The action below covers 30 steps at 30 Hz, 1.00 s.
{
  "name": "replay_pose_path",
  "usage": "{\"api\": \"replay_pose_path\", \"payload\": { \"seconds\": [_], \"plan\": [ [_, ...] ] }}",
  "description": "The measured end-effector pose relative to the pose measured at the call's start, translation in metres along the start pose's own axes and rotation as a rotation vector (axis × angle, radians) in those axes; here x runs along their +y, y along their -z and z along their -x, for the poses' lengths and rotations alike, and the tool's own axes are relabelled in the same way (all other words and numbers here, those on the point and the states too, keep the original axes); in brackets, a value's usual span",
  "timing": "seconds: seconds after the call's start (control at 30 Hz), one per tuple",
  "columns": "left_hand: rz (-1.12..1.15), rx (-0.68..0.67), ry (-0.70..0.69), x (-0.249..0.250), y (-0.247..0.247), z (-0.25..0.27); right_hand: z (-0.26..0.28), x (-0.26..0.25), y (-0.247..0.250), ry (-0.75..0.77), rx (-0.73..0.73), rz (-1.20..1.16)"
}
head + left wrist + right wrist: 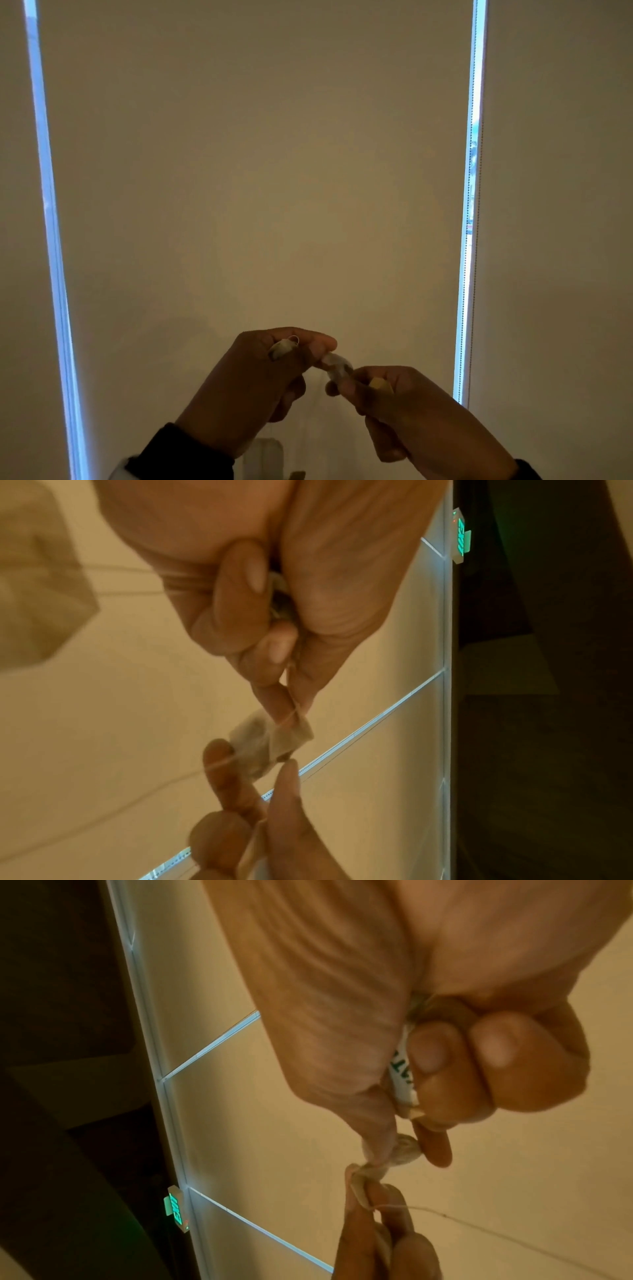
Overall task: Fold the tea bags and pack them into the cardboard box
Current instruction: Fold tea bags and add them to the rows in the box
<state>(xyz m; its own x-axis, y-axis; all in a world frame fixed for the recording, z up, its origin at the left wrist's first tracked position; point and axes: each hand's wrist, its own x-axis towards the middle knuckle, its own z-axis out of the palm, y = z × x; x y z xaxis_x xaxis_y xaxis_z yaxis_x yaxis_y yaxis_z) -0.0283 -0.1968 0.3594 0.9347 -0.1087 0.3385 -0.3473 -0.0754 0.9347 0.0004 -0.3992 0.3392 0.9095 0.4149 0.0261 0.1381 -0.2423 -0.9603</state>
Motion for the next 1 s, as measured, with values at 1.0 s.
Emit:
{"api": "replay_pose_path", "payload": {
  "seconds": [1.0],
  "plan": [
    [-0.393,0.231,-0.260,0.014,-0.001,-0.032,0.018,0.034,-0.017,0.151,-0.169,-0.316]
  ]
}}
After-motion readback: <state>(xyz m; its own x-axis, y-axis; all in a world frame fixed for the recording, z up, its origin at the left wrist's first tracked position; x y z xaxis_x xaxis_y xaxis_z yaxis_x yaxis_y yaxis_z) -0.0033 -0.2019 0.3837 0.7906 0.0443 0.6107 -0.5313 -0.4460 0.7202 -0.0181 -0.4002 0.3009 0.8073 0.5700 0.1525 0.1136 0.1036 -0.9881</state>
